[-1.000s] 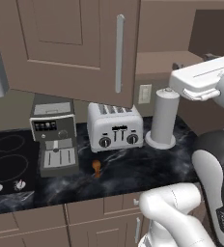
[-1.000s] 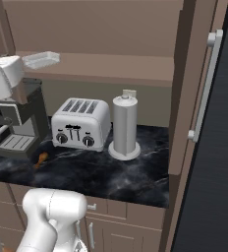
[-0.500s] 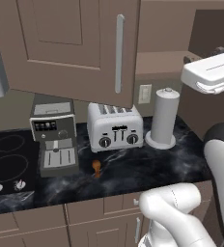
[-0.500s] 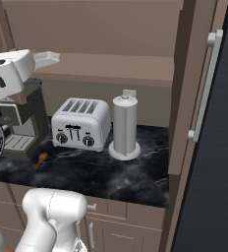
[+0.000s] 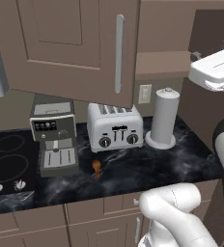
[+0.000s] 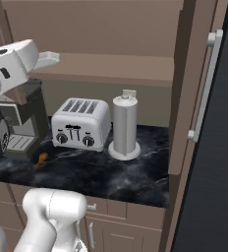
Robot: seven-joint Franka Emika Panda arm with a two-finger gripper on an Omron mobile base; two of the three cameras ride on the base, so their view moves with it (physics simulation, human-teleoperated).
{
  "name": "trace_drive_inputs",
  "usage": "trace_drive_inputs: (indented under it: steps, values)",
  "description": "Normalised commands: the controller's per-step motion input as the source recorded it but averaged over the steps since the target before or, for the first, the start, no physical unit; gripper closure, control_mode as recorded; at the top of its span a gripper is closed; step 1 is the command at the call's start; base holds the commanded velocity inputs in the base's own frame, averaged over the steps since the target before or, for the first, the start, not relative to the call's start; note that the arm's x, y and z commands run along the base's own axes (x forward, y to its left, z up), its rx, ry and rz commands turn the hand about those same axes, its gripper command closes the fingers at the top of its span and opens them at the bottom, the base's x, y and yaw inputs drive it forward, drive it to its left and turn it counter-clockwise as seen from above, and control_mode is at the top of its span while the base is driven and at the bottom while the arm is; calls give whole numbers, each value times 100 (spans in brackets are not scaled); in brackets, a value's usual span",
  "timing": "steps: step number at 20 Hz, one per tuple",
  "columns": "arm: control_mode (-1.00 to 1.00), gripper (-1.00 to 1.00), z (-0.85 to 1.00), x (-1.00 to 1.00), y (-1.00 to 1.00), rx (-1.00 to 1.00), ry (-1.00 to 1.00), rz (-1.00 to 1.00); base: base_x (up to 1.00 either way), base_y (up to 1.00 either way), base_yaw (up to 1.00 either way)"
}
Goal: Retrieve the tupperware from the cabinet, then place the raw meat into the tupperware to avoid contamination.
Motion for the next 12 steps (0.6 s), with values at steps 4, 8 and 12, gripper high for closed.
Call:
trace_drive_inputs:
  steps: [4,8,12]
  values:
    - [-100,-100,0,0,-9,-14,-7,0,0,0,0]
    - [-100,-100,0,0,-6,-17,-10,1,0,0,0]
    - [-100,-100,-3,0,-6,-19,-10,2,0,0,0]
